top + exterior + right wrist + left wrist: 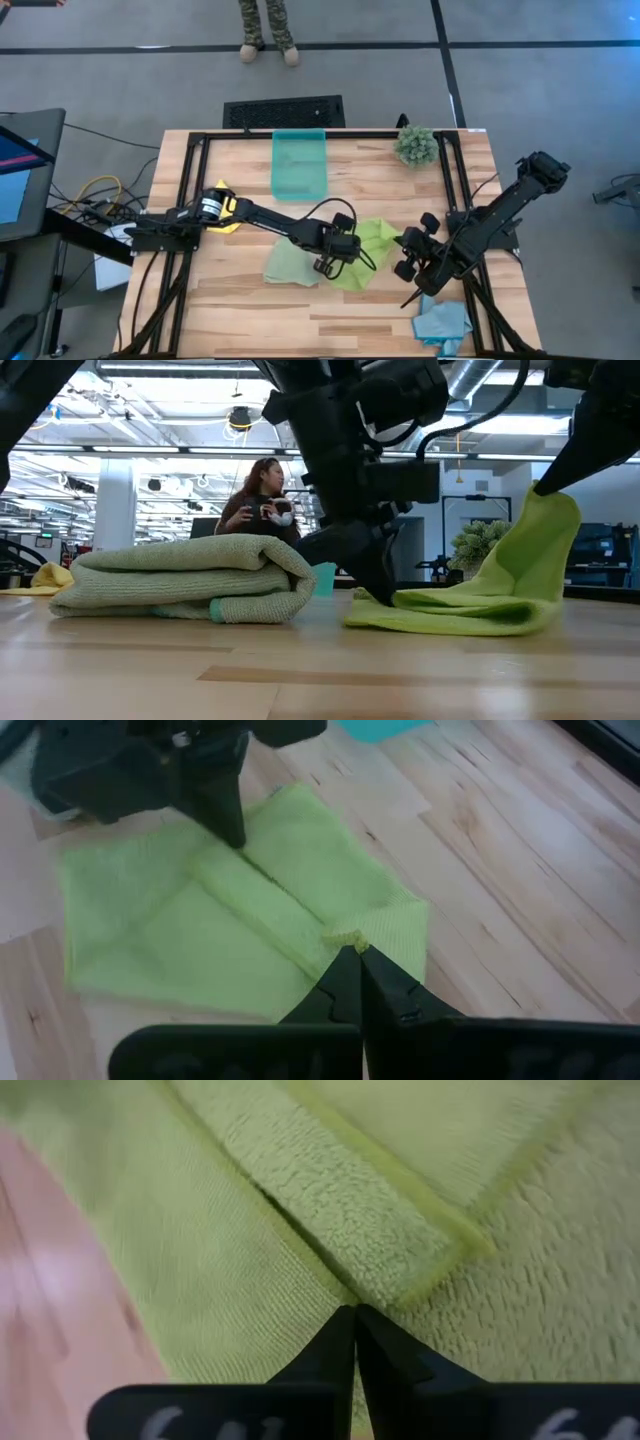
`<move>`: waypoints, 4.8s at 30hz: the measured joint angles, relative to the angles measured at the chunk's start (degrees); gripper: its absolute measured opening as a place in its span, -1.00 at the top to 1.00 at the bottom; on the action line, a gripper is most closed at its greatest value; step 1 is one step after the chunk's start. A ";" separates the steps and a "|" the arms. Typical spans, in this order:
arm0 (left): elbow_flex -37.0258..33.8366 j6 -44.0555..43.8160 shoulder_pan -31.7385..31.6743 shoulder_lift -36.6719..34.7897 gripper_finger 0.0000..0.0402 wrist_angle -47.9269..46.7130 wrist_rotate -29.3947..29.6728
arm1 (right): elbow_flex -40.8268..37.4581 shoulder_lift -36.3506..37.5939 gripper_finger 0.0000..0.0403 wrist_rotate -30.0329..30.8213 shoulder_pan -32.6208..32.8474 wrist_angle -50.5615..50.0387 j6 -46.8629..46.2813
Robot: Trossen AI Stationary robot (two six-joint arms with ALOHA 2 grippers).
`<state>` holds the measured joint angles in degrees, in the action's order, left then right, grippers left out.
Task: Fold microfiber towels
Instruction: Fold the light green microfiber cloth
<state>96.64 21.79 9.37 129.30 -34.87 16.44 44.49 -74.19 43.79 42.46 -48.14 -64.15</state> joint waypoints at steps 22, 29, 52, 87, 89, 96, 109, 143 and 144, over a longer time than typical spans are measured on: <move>8.11 -15.15 13.96 -13.82 1.00 -13.97 43.23 | 2.74 9.04 0.95 9.22 15.54 17.86 25.10; 8.13 -25.50 22.44 -19.07 1.00 -12.18 50.23 | 2.80 12.61 0.95 3.71 21.69 48.42 53.28; 3.87 -29.37 16.34 -19.52 1.00 -18.14 27.77 | 2.78 13.31 0.95 -7.85 11.16 19.21 25.00; -11.63 -15.55 3.68 -19.91 1.00 -4.40 22.63 | 2.78 1.86 0.95 5.48 -1.73 -7.05 10.39; -11.58 -15.41 4.25 -19.91 1.00 -4.08 23.14 | 2.78 -0.10 0.95 4.11 -1.79 -8.02 10.40; -11.14 -12.70 8.09 -19.91 1.00 -2.78 20.54 | 2.78 -3.06 0.95 -0.22 0.61 -9.11 10.58; -11.14 -15.63 9.70 -19.91 1.00 0.23 3.96 | 2.78 -2.84 0.95 -9.12 8.68 -9.73 7.12; -10.73 -12.35 7.32 -17.46 1.00 7.08 43.37 | 2.75 -8.66 0.98 7.99 2.60 -33.66 -23.44; -10.73 -11.96 7.18 -17.46 1.00 6.87 43.10 | 2.75 -8.67 0.97 9.18 2.36 -34.67 -24.01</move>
<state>85.91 9.83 16.55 111.83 -28.01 59.54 47.24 -82.86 52.97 44.81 -82.81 -88.16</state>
